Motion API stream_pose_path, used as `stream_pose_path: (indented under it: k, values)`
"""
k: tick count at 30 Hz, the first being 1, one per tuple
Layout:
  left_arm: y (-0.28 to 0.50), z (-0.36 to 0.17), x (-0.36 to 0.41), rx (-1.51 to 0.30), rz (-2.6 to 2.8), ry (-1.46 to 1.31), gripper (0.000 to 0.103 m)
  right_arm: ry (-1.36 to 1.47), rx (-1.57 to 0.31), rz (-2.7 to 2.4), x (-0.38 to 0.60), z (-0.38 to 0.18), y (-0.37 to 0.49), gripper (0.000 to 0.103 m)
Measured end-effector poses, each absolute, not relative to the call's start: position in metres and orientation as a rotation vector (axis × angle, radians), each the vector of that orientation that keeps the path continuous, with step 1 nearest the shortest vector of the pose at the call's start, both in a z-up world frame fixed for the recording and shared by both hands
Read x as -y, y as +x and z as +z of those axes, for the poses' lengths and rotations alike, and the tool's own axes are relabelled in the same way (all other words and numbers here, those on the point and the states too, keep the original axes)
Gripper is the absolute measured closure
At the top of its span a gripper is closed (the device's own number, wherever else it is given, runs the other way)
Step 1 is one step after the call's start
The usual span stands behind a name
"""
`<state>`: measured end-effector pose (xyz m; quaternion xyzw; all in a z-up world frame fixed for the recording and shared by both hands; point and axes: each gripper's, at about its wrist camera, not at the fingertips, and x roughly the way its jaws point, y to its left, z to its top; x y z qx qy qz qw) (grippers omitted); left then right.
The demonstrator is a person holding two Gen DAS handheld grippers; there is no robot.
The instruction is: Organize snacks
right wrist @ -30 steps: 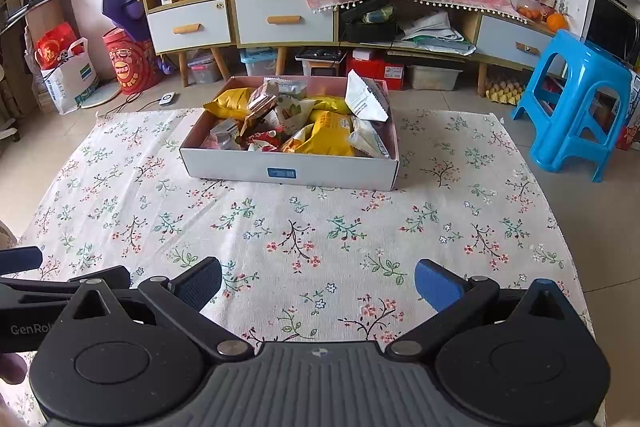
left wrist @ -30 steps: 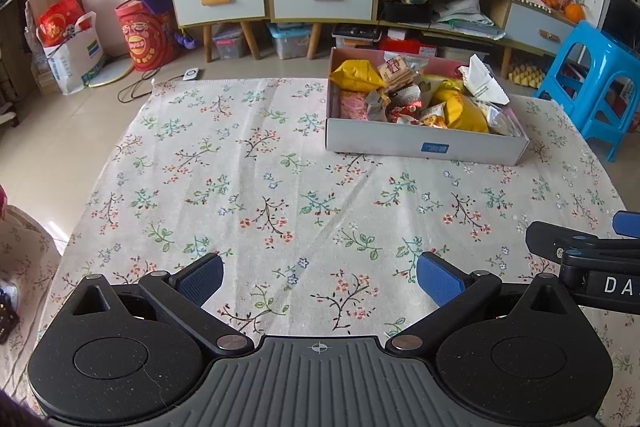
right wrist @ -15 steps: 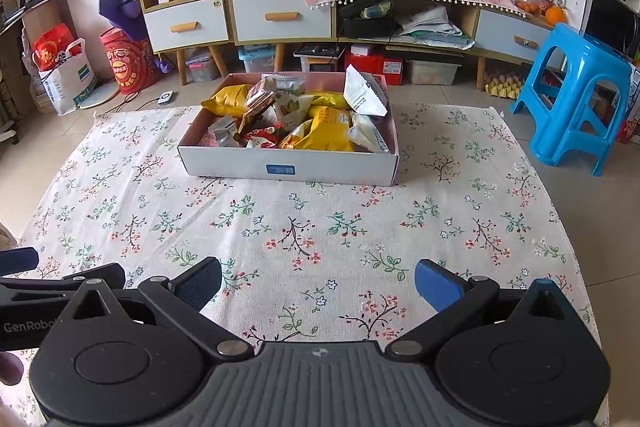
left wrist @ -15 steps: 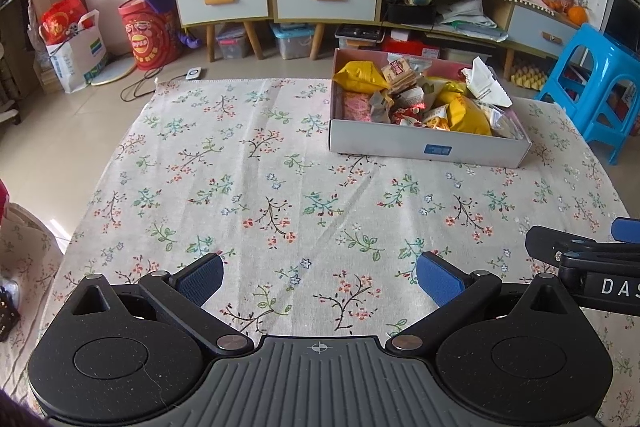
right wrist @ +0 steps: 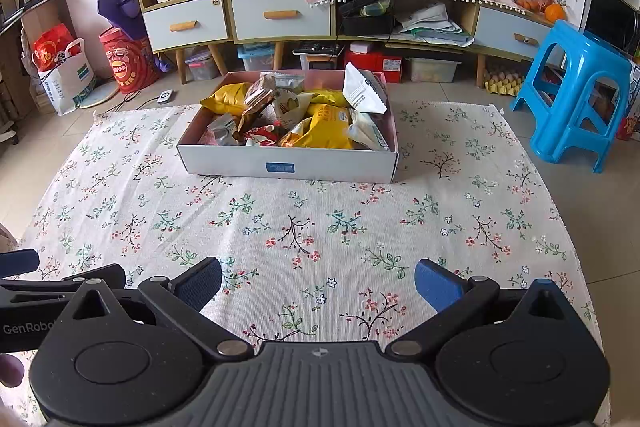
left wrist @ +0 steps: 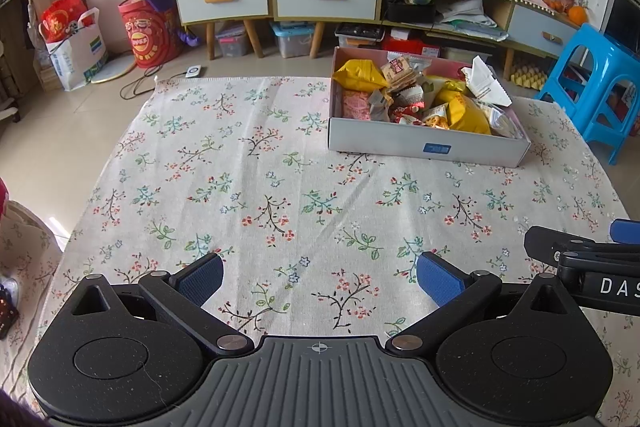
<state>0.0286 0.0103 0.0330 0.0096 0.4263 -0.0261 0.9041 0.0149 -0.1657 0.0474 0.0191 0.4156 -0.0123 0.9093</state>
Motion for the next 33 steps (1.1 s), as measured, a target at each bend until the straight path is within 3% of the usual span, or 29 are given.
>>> stream_pose_path:
  k: [33]
  values:
    - [0.0281,0.0318,-0.0100,-0.877,-0.046,0.019,0.000,0.039,-0.870,-0.027,0.1643,0.0441,0.0152,0.009]
